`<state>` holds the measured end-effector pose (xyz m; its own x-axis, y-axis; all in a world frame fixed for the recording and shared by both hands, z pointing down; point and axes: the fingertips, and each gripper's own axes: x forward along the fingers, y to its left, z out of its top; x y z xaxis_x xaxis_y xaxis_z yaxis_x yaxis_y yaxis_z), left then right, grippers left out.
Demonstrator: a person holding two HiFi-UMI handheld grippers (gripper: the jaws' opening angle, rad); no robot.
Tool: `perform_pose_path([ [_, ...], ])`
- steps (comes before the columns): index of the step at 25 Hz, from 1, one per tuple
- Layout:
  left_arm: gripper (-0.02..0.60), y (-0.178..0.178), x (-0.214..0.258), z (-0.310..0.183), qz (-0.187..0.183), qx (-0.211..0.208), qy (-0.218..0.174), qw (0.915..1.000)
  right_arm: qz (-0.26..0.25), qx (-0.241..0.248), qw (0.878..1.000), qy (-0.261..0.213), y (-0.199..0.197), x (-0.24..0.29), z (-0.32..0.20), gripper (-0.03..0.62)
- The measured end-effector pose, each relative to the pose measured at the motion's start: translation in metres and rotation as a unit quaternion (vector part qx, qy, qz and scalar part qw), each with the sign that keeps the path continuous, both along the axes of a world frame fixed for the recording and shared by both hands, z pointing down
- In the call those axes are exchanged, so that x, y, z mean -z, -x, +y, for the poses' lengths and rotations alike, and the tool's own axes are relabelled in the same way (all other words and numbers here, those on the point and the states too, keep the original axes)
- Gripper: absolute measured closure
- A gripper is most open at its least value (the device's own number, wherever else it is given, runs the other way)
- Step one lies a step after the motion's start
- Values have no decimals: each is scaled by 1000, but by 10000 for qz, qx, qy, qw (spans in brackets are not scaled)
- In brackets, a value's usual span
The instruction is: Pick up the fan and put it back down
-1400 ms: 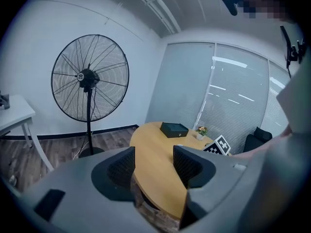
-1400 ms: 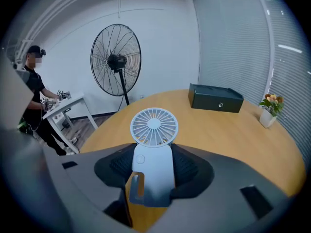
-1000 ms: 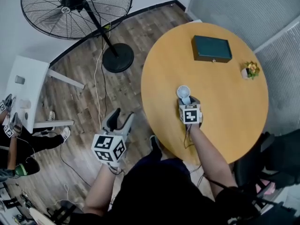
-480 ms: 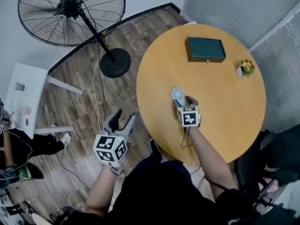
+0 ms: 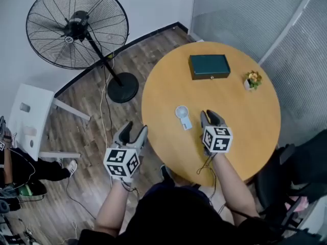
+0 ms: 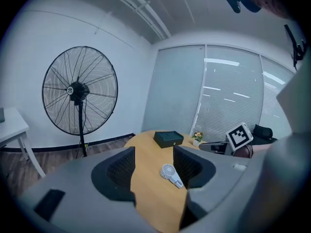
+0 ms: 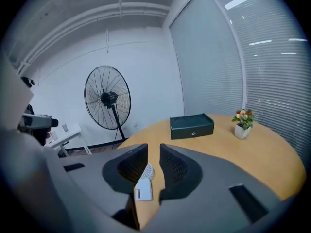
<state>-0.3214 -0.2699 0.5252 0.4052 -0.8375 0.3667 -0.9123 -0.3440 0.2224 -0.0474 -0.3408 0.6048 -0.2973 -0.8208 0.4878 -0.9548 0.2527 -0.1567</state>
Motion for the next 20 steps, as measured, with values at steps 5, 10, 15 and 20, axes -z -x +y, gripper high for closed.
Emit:
perform_pose_path([
  [5, 339, -26, 38, 5, 102, 56, -415, 9991, -207, 26, 9966, -796, -25, 80, 25, 570],
  [10, 364, -57, 88, 12, 214, 87, -1006, 9947, -324, 49, 9891, -1437, -53, 144, 50, 588],
  [15, 377, -86, 139, 18, 395, 59, -1621, 9860, -339, 73, 9804, -1937, -77, 201, 72, 588],
  [20, 443, -110, 182, 30, 472, -8, -2110, 9763, -426, 79, 9644, -2607, -98, 255, 92, 589],
])
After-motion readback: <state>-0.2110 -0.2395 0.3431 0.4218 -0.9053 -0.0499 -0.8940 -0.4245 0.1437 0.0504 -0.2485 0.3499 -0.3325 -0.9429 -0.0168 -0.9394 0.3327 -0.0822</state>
